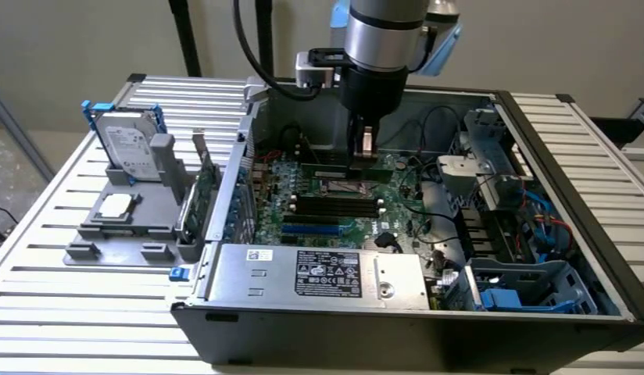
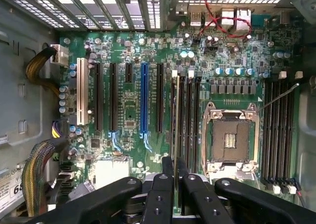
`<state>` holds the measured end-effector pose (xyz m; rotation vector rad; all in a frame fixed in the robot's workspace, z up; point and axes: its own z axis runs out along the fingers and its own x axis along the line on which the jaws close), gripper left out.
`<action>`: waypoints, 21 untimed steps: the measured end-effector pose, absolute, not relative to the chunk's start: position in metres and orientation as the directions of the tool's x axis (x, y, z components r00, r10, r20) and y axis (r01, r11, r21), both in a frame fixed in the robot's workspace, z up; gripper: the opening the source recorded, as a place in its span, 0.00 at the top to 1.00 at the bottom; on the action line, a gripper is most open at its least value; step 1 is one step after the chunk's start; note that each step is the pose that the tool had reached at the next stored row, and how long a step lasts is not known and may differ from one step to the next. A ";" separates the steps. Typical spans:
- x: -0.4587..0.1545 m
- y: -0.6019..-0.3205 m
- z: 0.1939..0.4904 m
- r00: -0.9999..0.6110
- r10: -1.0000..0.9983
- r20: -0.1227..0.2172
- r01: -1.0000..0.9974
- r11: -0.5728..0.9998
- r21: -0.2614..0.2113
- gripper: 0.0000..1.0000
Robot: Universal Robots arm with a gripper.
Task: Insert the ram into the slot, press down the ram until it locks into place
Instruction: 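Insert the ram into the slot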
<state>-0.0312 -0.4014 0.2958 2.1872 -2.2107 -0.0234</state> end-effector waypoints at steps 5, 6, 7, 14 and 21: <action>-0.031 -0.401 0.287 -0.010 -1.000 0.012 -0.999 0.011 0.033 0.86; -0.031 -0.401 0.285 -0.010 -1.000 0.012 -0.999 0.011 0.033 0.86; -0.031 -0.401 0.283 -0.010 -1.000 0.012 -0.999 0.011 0.033 0.86; -0.032 -0.401 0.270 -0.009 -1.000 0.012 -0.999 0.010 0.033 0.86; -0.038 -0.401 0.258 0.001 -1.000 0.012 -1.000 -0.001 0.029 0.86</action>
